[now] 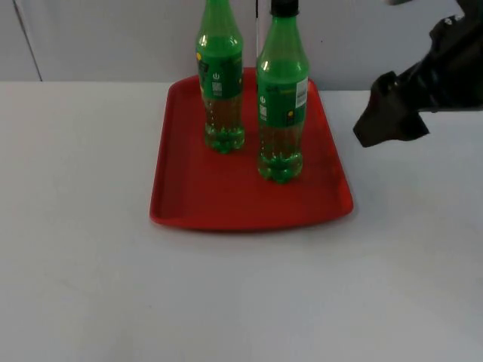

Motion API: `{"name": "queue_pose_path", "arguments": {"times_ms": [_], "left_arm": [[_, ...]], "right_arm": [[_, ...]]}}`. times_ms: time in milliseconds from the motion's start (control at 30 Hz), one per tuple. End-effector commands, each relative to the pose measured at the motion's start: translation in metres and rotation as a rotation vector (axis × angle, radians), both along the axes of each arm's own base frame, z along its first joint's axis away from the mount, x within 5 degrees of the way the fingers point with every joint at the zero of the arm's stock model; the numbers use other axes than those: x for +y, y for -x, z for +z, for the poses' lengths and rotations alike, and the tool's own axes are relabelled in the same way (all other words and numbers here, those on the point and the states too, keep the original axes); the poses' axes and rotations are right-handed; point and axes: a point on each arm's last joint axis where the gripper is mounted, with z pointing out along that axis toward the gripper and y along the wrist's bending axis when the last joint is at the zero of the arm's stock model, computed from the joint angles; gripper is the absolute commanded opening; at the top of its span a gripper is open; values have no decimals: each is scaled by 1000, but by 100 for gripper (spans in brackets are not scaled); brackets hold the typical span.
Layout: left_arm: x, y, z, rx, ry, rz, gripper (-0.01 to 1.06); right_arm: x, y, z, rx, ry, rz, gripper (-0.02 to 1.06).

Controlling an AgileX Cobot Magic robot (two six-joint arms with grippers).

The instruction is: Place the bottle upright on the tray.

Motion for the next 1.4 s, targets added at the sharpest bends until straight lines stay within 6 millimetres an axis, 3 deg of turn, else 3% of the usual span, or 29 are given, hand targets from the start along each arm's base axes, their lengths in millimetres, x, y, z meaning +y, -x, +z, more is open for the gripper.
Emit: {"name": "queue_pose_path", "arguments": {"times_ms": [0, 500, 967, 1367], "left_arm": [[0, 0, -1, 2, -1, -4, 105], [0, 0, -1, 2, -1, -4, 105], [1, -1, -2, -1, -13, 4, 105], [1, -1, -2, -1, -13, 4, 105]], "right_arm": [[-10, 20, 15, -44, -21, -5, 91], [-46, 97, 63, -167, -126, -6, 91], [-89, 190, 96, -289, -218, 27, 91], [-120, 251, 84, -372, -281, -5, 91]]}}
